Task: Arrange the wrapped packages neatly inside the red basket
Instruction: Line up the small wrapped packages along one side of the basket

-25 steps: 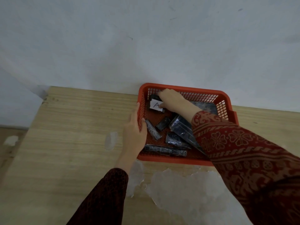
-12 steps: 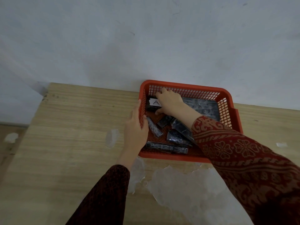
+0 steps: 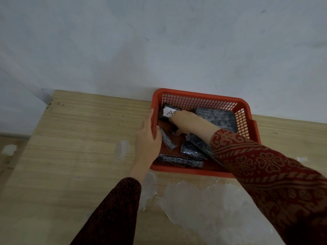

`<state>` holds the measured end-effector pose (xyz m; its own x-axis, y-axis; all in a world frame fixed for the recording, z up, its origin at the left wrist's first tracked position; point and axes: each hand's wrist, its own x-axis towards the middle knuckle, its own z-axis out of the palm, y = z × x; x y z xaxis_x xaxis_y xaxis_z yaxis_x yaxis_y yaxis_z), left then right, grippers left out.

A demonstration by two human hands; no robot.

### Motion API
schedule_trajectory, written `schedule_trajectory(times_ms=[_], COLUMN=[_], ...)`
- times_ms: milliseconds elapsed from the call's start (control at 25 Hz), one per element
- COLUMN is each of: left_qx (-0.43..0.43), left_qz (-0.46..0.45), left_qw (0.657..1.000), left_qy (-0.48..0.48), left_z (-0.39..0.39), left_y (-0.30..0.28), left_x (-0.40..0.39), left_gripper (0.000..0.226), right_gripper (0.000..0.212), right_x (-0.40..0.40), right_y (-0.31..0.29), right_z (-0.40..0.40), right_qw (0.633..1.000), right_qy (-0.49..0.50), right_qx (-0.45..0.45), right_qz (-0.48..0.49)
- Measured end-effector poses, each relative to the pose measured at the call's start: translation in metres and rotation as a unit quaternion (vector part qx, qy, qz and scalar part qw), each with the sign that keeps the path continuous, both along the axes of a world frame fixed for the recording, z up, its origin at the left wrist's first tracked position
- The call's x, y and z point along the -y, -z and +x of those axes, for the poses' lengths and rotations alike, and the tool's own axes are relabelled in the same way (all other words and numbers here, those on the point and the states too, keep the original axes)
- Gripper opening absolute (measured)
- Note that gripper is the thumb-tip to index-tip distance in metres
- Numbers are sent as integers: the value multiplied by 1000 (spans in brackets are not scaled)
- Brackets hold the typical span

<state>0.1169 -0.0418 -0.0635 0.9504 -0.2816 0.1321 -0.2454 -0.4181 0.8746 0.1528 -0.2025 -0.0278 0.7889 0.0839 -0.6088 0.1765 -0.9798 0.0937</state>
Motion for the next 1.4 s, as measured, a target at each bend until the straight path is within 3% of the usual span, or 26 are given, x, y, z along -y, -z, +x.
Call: schedule_trajectory(times_ms=[120,280,400,560,800,1000,1280,1400], left_qx=[-2,14,16,16,12,12,7,-7], left_qz=[0,9,8,11,9,0,4,0], left_qw=[1000,1000,1000,1000,1000,1000,1000,1000], left_qy=[-5,-3,-4,-6,-8,-5,-11,-13], left_z=[0,-1,0,1,0,1,2,2], left_y=[-2,0,0,-1,-1,0,1,2], left_x=[-3,0,0,0,0,0,0,0], left_gripper=[57,56,55,55,56,55,56,56], right_gripper=[34,32,20,30,20,19,24,21], right_x=[14,27,23,15,4,-13,-23,-27], right_y=[-10,-16,-17,-11,-3,6,12,9], right_z=[2,5,9,11,5,-3,-7,-11], right_qw=[995,962,947,972,979,984,988,981], right_qy=[50,152,186,138,124,43,48,58], right_qx=[-17,9,17,-16,70,172,141,169], right_qz=[81,228,263,189,145,9,30,71])
